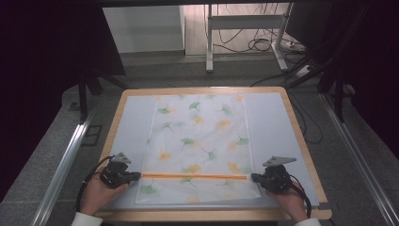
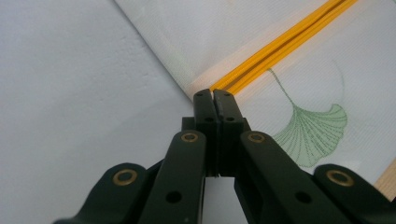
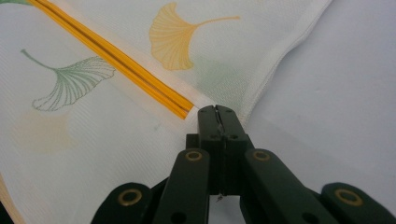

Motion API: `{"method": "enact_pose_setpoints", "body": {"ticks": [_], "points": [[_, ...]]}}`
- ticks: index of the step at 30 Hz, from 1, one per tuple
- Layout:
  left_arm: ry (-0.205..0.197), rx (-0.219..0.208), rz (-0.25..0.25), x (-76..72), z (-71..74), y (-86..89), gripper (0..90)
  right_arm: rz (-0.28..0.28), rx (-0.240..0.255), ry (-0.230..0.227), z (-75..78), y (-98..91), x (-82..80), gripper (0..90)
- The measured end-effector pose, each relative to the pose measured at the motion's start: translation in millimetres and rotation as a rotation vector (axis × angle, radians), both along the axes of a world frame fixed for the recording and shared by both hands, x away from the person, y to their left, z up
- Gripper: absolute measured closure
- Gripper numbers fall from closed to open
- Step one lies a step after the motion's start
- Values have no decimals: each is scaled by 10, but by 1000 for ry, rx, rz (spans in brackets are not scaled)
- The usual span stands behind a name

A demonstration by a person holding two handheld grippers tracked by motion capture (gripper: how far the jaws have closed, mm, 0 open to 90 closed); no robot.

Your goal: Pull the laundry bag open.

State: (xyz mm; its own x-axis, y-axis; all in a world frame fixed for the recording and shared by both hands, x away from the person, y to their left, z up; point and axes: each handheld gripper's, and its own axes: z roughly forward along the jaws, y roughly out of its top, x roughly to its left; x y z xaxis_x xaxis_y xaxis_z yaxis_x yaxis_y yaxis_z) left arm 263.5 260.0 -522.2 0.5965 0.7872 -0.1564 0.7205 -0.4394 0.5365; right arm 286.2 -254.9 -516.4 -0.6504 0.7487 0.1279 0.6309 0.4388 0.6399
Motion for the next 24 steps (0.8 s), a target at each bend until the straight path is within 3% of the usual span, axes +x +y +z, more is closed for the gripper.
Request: {"method": "enact_pose_setpoints", "body": {"ticks": [10,15,18,21,24], "points": [[-71,-33,-7,-47,132,-38,873,5,-13,-17,11,4,-18,896],[-120,-101,36,-75,222,-33,728,6,-8,-28,16,2,-28,894],[-147,-115,45,-64,228,-54,646,8,10,-34,34,-14,-33,889],[-164,-136,56,-33,228,-94,633,24,30,-46,58,-18,-45,793],[-178,-140,66,8,236,-131,558,41,36,-67,75,6,-57,726]]}}
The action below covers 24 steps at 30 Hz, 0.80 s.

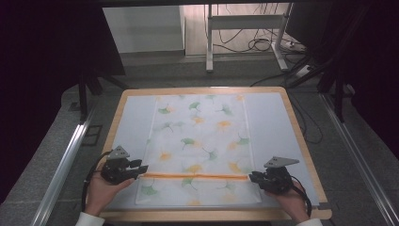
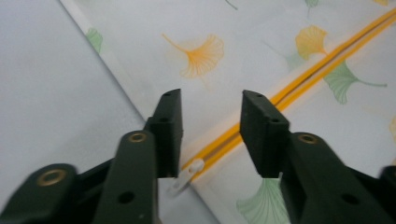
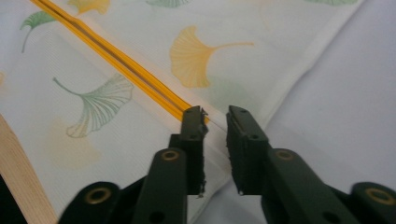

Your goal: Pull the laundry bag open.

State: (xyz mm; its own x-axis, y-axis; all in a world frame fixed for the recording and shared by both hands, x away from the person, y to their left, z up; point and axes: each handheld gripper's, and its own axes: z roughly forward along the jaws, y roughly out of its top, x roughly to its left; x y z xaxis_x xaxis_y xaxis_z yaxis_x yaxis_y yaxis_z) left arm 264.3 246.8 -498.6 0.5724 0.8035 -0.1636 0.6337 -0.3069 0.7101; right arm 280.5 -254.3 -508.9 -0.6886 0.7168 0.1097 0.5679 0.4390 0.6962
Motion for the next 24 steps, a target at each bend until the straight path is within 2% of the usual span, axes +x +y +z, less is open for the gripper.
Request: {"method": "enact_pose_setpoints", "body": {"ticks": [4,10,18,21,24], "points": [[-13,16,22,78,-42,-66,453,-2,14,-14,18,31,13,616],[-30,38,50,247,-89,-139,385,-41,35,-58,52,46,105,490],[-67,81,71,427,-149,-175,326,-121,54,-82,71,-43,464,444],[-78,113,72,407,-166,-149,311,-164,33,-111,58,-96,579,444],[-90,114,84,372,-171,-94,309,-212,40,-113,40,-200,624,438]]}}
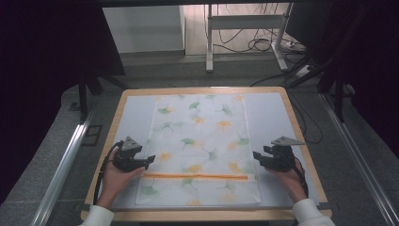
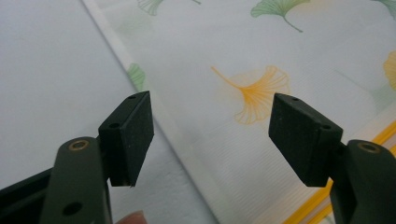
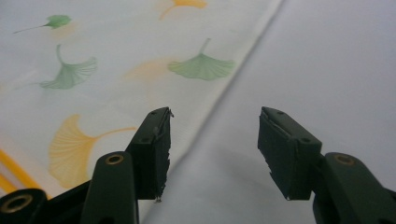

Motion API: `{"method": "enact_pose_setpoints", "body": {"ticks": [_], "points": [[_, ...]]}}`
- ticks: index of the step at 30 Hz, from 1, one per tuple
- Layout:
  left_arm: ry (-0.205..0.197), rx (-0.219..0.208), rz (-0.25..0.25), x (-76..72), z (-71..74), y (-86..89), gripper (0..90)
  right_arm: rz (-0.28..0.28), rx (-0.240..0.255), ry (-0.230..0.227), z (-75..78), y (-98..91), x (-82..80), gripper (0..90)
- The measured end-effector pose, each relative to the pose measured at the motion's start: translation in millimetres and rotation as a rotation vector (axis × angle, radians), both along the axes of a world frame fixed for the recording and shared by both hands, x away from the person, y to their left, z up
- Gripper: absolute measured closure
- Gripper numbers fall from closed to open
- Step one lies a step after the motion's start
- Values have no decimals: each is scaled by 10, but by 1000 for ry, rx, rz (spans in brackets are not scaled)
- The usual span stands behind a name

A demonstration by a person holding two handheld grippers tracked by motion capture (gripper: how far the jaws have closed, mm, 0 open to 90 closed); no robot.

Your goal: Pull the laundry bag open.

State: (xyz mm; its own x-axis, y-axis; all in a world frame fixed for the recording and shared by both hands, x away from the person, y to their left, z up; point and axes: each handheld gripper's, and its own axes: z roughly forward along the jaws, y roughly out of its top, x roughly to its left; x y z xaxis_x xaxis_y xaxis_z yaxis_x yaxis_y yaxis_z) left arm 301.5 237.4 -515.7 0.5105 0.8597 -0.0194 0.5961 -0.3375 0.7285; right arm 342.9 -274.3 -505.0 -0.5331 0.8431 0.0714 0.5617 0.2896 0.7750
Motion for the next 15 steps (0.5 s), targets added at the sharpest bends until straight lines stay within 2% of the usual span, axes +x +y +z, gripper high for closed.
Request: {"method": "enact_pose_setpoints", "body": {"ticks": [5,10,15], "points": [[-8,1,14,-75,-33,77,306,-24,-6,0,-25,-103,-48,430],[-23,-5,8,-112,-10,72,299,-3,-16,-2,-31,-61,-66,419],[-22,0,5,-104,-18,70,294,19,-43,-5,-49,-13,-76,411]]}}
